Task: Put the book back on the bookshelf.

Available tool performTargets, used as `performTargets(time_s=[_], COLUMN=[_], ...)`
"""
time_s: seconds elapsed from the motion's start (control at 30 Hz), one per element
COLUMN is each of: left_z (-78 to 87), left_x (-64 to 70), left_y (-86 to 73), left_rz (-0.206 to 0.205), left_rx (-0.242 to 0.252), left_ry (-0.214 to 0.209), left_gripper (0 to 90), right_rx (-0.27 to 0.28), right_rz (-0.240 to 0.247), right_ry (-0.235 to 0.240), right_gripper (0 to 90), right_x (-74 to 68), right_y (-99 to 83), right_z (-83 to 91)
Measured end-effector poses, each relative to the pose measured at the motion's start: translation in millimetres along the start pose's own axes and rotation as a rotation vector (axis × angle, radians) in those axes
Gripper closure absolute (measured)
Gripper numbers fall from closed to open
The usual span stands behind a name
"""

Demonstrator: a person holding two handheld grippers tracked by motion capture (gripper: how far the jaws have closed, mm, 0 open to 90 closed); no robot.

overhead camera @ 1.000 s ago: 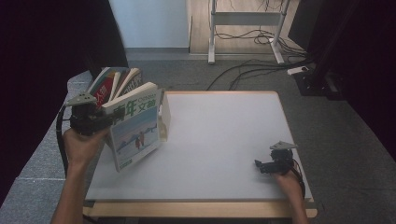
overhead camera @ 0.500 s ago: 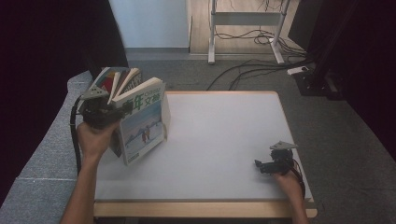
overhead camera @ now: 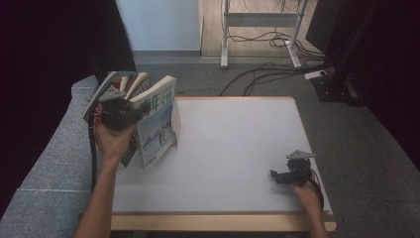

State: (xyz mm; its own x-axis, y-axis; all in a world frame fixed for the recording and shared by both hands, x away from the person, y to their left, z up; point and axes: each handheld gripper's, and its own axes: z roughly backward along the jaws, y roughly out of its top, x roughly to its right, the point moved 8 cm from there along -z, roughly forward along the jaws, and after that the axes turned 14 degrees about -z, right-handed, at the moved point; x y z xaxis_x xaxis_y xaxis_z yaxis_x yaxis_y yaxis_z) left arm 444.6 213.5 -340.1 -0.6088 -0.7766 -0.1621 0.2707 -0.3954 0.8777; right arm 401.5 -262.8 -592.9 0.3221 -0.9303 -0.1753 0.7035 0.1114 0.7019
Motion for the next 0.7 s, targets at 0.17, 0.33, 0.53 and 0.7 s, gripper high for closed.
performTargets(time_s=[0.17,0.33,0.53,0.7], left_z=[-12.4,-25.9,-31.4,-26.3], left_x=[-0.2,4.0,7.1,12.5], left_y=[0.0,-2.7,-11.9,-18.2], left_rz=[0.004,-0.03,-0.008,-0.025], left_rx=[0.013,0.042,0.074,0.076], left_ry=[0.014,0.049,0.051,0.051], left_gripper=[74.2,74.2,74.0,73.7], right_rx=[0.0,0.0,-0.001,-0.001], right_rz=[-0.001,-0.002,-0.001,-0.001], right_ry=[0.0,0.0,0.0,0.0], right_gripper=[0.0,0.0,0.0,0.0], right_x=[0.0,-0.2,-0.1,-0.1], right_y=[0.0,-0.1,-0.1,-0.2], right_z=[0.0,0.0,0.1,0.1])
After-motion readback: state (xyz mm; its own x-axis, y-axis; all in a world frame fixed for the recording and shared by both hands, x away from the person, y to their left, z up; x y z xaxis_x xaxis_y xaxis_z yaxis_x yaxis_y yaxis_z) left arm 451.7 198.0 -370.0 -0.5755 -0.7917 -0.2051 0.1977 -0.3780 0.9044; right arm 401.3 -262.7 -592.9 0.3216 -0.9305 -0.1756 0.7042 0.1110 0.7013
